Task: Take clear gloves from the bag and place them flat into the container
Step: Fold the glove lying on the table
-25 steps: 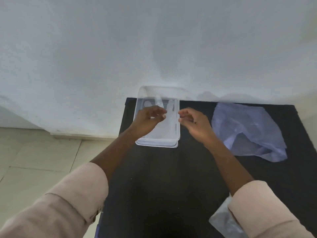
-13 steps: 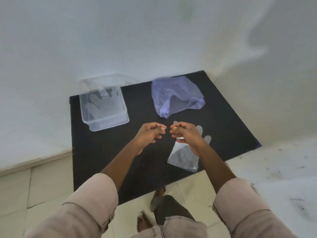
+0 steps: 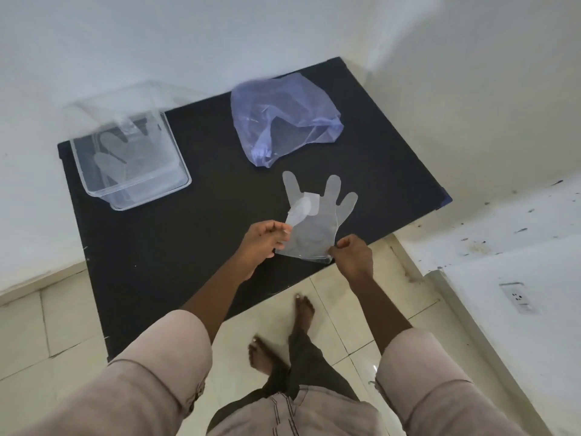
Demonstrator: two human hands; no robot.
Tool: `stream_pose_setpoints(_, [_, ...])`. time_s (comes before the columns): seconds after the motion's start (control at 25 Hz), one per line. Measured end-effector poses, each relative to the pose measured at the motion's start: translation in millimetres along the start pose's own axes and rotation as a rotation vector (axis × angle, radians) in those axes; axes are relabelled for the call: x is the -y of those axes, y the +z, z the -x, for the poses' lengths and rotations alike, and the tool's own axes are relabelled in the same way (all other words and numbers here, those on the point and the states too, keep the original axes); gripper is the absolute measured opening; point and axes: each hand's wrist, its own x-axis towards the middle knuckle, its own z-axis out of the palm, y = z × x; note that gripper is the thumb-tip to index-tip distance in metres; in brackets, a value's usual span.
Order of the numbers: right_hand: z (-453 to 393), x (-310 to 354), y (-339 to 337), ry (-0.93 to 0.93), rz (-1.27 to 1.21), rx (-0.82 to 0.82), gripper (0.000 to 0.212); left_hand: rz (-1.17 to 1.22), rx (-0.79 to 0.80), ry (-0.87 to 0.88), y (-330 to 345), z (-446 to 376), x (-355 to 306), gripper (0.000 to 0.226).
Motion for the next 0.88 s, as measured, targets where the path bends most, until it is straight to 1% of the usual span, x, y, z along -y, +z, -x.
stream_pose_setpoints(0.12, [-2.0,-3.8,20.5,0.012,0.140,0.003,0.031,-0.025,-0.014,-0.053,1.9,2.4,19.1,0.013])
stream_pose_setpoints(0.2, [-4.0,-0.5,28.5,0.016,0.093,-0.002,0.033,-0.063,-0.035,-0.051,1.8,4.1,28.4,0.011])
stream_pose_setpoints(0.28, [-4.6,5.7,29.5,0.068,-0.109,-0.005,0.031,-0.193,-0.105,0.036,3.3,5.5,36.5,0.009])
stream_pose_setpoints(0.32, [-3.9,9.5,27.6,0.120,-0.247,-0.004,0.030,-0.327,-0.150,0.116,5.6,6.6,40.4,0.014])
stream_pose_setpoints(0.4, [-0.4,18.0,20.6,0.242,-0.508,0.025,0.030,-0.645,-0.233,0.296,13.7,10.2,45.5,0.037])
stream_pose_setpoints(0.44, [2.2,22.3,15.8,0.284,-0.585,0.056,0.030,-0.748,-0.259,0.352,18.9,11.4,45.5,0.050])
stream_pose_setpoints(0.48, [5.1,27.5,9.9,0.317,-0.638,0.094,0.028,-0.800,-0.275,0.377,23.8,11.6,42.9,0.058])
stream_pose_setpoints(0.52, [7.7,33.3,2.9,0.348,-0.682,0.127,0.026,-0.818,-0.289,0.393,27.6,11.3,39.0,0.060])
stream_pose_setpoints(0.56, [10.1,38.9,-4.5,0.373,-0.728,0.157,0.024,-0.816,-0.307,0.410,29.7,10.4,34.7,0.056])
stream_pose_setpoints(0.64, [15.2,46.0,-20.6,0.377,-0.796,0.202,0.023,-0.775,-0.362,0.478,28.1,8.4,25.4,0.036])
stream_pose_setpoints(0.68, [16.6,47.8,-29.3,0.324,-0.797,0.198,0.024,-0.740,-0.379,0.517,24.1,7.3,19.7,0.027])
stream_pose_setpoints(0.72, [17.3,47.6,-38.5,0.207,-0.728,0.170,0.027,-0.705,-0.376,0.549,18.0,6.4,11.9,0.021])
stream_pose_setpoints(0.76, [17.3,46.5,-49.0,0.028,-0.586,0.128,0.035,-0.677,-0.353,0.572,10.6,6.0,1.7,0.019])
stream_pose_setpoints(0.84, [16.9,46.4,-73.5,-0.387,-0.212,0.084,0.066,-0.630,-0.284,0.592,-4.7,7.0,-23.5,0.017])
stream_pose_setpoints(0.88, [14.1,48.5,-83.3,-0.532,-0.030,0.103,0.085,-0.595,-0.256,0.599,-11.8,8.5,-36.9,0.014])
